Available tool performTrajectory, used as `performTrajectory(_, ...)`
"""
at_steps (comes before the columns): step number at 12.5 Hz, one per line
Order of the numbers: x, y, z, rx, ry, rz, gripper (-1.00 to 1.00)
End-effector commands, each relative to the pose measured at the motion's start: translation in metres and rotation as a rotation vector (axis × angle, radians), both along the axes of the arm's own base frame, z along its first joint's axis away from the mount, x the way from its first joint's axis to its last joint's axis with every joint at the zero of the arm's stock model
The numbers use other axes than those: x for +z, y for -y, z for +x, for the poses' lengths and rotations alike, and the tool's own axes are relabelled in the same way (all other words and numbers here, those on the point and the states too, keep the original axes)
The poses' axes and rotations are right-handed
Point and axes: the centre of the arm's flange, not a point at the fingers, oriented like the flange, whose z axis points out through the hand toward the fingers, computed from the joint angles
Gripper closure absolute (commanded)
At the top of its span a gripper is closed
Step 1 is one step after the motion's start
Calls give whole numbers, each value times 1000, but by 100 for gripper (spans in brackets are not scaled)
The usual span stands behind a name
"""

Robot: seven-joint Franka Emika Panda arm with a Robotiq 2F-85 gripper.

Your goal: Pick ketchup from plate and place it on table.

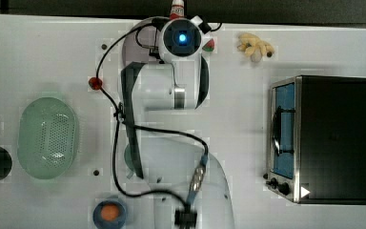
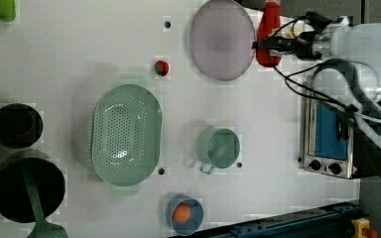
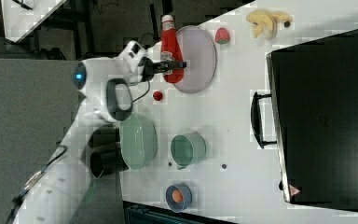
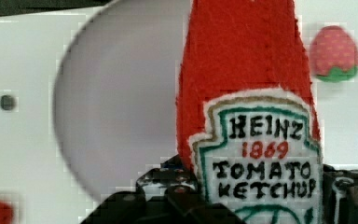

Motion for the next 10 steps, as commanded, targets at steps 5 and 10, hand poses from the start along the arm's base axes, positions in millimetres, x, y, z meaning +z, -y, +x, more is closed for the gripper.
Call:
performTrajectory(5,141,21,-35,-216,-58,-9,-26)
performTrajectory(10,138,52,-110,-299,-152,-37,-26)
